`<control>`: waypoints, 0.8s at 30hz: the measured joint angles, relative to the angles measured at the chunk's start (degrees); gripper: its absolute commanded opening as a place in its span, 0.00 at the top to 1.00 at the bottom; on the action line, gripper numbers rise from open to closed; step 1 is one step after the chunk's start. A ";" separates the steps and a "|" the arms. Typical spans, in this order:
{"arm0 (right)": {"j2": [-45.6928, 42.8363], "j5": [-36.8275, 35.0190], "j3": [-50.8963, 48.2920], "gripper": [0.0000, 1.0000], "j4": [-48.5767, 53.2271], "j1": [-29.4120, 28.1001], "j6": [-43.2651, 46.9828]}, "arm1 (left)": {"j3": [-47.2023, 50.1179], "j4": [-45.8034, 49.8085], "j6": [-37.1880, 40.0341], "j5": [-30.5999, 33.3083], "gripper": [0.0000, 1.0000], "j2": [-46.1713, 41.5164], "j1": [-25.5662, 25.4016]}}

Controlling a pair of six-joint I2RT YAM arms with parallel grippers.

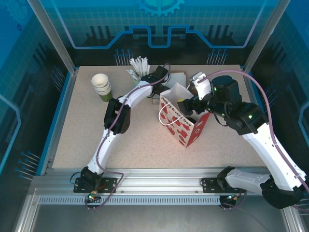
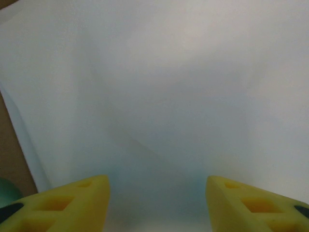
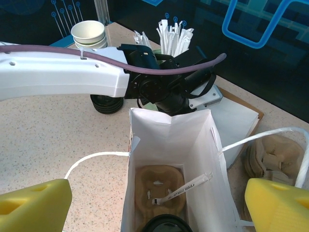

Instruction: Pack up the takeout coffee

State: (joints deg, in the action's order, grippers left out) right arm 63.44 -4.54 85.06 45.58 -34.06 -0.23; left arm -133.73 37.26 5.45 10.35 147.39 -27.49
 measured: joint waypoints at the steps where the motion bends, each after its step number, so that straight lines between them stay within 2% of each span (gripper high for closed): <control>1: 0.00 0.13 0.00 0.06 0.00 0.00 -0.02 | -0.39 0.02 0.17 0.02 0.42 0.44 0.00; 8: 0.31 0.52 -0.39 0.06 0.00 0.00 -0.24 | -3.50 1.11 1.01 0.15 0.45 2.89 0.00; 24: 0.31 0.61 -0.70 0.07 0.02 0.00 -0.26 | -4.90 2.38 1.11 -0.76 0.70 3.98 0.00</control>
State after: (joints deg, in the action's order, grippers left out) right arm 63.75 -3.92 84.36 45.60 -34.06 -0.49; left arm -138.63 39.64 6.57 9.58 151.37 -27.49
